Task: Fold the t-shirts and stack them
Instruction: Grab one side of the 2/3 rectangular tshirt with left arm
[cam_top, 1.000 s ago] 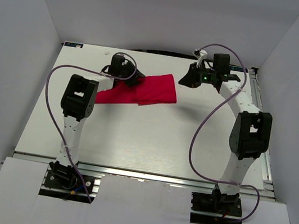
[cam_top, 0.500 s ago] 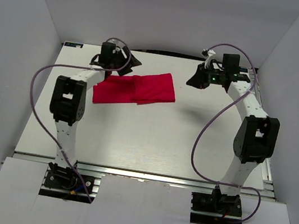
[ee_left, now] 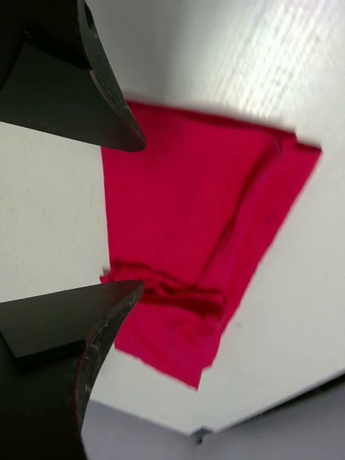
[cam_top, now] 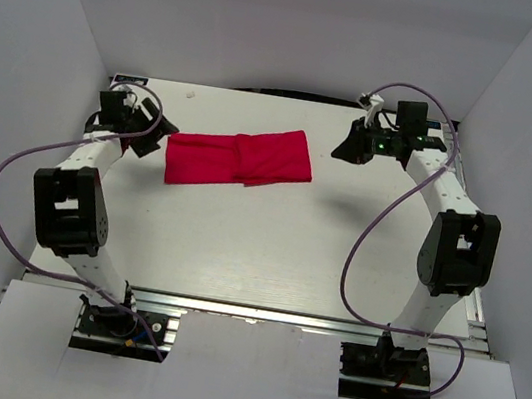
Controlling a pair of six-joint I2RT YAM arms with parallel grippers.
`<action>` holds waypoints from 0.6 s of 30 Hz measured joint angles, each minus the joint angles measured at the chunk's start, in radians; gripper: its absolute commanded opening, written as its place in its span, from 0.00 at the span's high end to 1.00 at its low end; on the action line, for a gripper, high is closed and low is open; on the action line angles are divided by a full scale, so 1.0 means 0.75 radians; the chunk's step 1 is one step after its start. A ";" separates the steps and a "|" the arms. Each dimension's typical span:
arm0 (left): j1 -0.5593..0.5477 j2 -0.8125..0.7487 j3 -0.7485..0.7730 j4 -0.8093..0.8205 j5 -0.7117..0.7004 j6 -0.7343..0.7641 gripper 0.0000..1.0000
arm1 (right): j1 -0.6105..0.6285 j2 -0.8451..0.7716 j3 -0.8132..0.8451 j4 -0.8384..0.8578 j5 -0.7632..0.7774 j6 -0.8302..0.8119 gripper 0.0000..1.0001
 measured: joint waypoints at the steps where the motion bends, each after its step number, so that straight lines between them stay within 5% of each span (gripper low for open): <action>1: 0.013 0.012 -0.001 -0.029 -0.013 0.027 0.17 | 0.000 0.000 -0.007 -0.001 -0.003 0.001 0.82; 18: 0.025 0.334 0.101 -0.180 -0.016 0.322 0.17 | -0.001 -0.001 -0.042 0.002 -0.005 0.016 0.82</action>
